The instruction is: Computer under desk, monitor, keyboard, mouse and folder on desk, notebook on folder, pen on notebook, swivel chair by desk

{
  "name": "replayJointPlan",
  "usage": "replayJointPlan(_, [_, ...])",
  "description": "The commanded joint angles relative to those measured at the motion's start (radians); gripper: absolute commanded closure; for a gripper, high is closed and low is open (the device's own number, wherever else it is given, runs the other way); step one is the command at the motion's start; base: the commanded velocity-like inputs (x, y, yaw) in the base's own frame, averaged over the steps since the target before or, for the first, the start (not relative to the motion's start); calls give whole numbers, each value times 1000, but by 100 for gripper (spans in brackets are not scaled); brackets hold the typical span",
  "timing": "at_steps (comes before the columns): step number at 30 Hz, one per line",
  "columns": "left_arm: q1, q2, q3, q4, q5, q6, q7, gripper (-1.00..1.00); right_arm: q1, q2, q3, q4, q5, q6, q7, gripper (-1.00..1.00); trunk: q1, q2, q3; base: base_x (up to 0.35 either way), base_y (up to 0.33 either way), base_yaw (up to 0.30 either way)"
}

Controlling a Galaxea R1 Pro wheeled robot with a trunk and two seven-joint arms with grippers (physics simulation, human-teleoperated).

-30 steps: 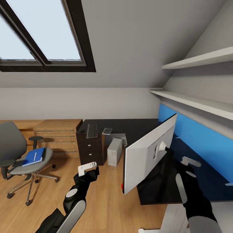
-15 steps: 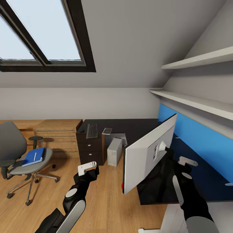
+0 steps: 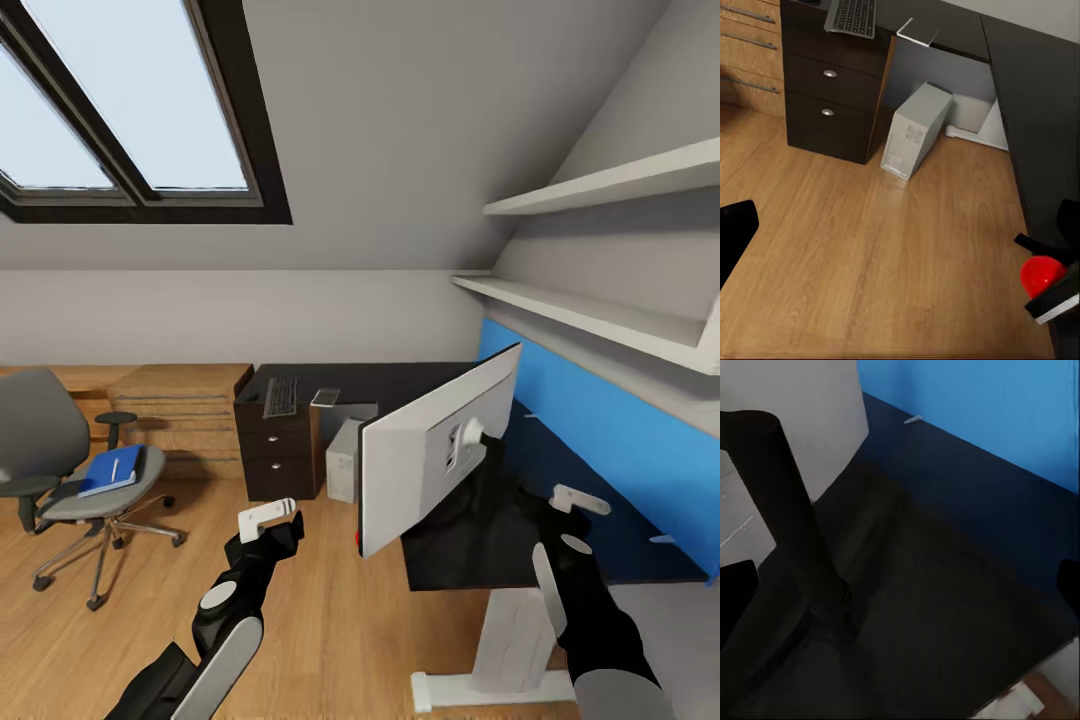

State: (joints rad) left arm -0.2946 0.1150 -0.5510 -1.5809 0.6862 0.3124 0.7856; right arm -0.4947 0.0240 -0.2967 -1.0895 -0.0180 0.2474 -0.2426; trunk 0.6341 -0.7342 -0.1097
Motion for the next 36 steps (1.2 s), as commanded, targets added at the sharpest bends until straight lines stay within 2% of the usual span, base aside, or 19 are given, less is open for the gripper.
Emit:
replayJointPlan(1, [-1, 1, -1, -1, 4, 4, 8, -100, -1, 1, -1, -1, -2, 5, -2, -100, 0, -2, -2, -294, -182, 16])
replayJointPlan(5, [-1, 2, 18, -1, 4, 4, 18, -100, -1, 2, -1, -1, -2, 3, -3, -100, 0, -2, -2, -286, -206, 114])
replayJointPlan(11, [-1, 2, 24, -1, 4, 4, 22, -100, -1, 2, -1, 0, -2, 3, -3, -100, 0, -2, -2, -255, -212, 204])
replayJointPlan(19, [-1, 0, 23, -27, 8, 2, 21, -100, -1, -3, -1, 0, 0, 3, -1, -100, 0, -2, -2, -40, -38, 29])
replayJointPlan(26, [-1, 1, 43, -37, 12, -43, 21, -100, -1, -5, 0, 17, 3, 3, 0, -100, 4, -9, -5, -1, -1, 1])
replayJointPlan(27, [-1, 1, 63, -37, 14, -53, 21, -100, -1, -6, 1, 56, 43, -21, 1, -100, 7, -16, -8, 0, 0, 0])
replayJointPlan(28, [-1, 1, 64, -37, 14, -53, 21, -100, -1, -6, 1, 66, 49, -34, 2, -100, 11, -23, -11, 0, 0, 0])
replayJointPlan(31, [-1, 0, 67, -37, 15, -54, 21, -100, -1, -7, 2, 143, 67, -126, 29, -100, 23, -44, -21, 0, 0, 0])
replayJointPlan(32, [-1, 0, 67, -37, 15, -54, 21, -100, -1, -13, 2, 196, 73, -168, 65, -100, 27, -51, -24, 0, 0, 0])
replayJointPlan(36, [-1, 0, 68, -37, 15, -55, 21, -100, -2, -47, 1, 261, 75, -203, 179, -100, 42, -79, -36, 0, 0, 0])
